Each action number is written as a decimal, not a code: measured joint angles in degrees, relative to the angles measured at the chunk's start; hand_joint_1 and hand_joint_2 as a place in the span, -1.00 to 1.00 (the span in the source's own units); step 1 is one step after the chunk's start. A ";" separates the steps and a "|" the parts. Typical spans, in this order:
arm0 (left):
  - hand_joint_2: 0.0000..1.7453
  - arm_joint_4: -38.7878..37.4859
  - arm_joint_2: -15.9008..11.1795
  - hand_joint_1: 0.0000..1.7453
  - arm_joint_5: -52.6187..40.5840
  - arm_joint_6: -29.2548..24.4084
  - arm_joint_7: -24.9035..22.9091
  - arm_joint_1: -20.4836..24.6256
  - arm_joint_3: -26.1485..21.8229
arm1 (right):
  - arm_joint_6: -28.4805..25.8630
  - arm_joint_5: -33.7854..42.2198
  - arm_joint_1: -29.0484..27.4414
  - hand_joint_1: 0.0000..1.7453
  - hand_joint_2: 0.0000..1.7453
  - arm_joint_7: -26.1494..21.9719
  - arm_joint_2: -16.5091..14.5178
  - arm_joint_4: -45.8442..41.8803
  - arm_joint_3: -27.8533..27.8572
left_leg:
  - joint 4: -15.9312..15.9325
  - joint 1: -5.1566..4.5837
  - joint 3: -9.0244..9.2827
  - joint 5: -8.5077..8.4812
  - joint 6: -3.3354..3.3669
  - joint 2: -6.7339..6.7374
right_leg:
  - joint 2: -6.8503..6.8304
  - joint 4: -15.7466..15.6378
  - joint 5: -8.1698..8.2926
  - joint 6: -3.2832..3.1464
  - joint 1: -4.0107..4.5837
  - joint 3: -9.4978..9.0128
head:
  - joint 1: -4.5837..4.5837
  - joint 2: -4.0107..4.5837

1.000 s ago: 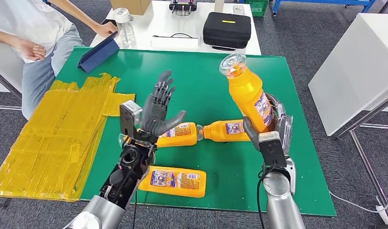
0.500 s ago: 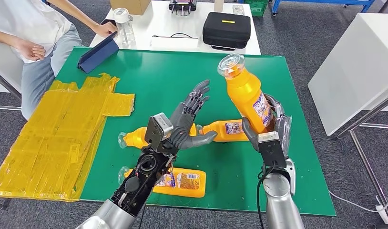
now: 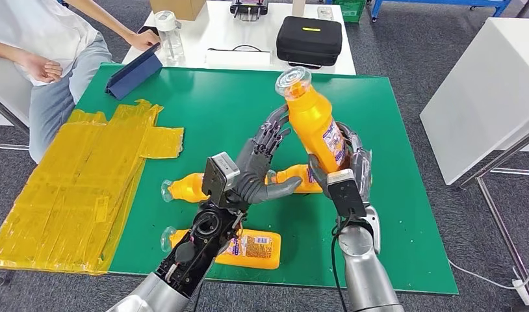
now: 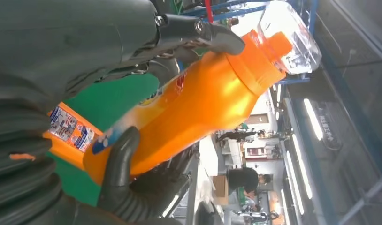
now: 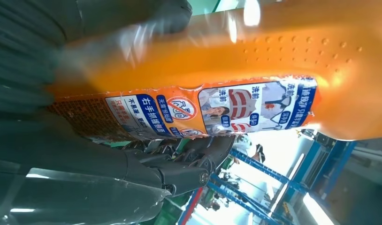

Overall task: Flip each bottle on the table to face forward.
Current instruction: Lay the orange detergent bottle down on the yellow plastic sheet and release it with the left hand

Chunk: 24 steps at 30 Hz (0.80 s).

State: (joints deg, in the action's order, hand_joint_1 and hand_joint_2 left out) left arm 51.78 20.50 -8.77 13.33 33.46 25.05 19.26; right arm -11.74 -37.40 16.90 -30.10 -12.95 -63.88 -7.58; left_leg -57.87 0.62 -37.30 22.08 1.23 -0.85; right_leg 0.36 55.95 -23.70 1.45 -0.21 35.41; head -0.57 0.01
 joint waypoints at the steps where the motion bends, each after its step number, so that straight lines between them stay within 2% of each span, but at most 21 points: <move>1: 1.00 -0.11 0.00 -1.00 0.16 -0.07 0.01 0.01 -0.10 | -0.02 0.03 0.13 1.00 1.00 0.01 -0.16 0.30 -0.31 | 0.00 0.00 0.00 0.00 0.00 0.00 | 0.00 0.00 0.00 0.00 0.00 0.00 | 0.00 0.00; 10: 1.00 -1.19 0.00 -1.00 1.09 0.01 0.22 0.64 -0.83 | -0.04 -0.08 0.25 1.00 1.00 0.04 -0.49 1.12 -2.49 | 0.00 -0.01 -0.02 0.01 0.00 0.00 | 0.00 -0.01 0.00 0.00 -0.01 0.00 | 0.01 -0.01; 24: 1.00 -4.21 -0.27 -1.00 2.08 -0.33 1.66 2.62 -2.07 | -1.42 -1.70 0.01 1.00 1.00 -0.81 -0.85 1.25 -10.45 | 0.00 0.00 -0.02 0.00 0.00 -0.01 | -0.01 0.00 0.00 0.00 0.00 0.01 | 0.01 0.00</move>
State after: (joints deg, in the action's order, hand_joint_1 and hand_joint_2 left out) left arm 47.57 20.23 -6.69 12.99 35.12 27.67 17.20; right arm -13.16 -39.10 16.91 -30.91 -13.80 -62.63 -18.04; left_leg -57.87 0.62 -37.32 22.08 1.23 -0.86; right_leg 0.36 55.96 -23.70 1.45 -0.21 35.42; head -0.56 0.01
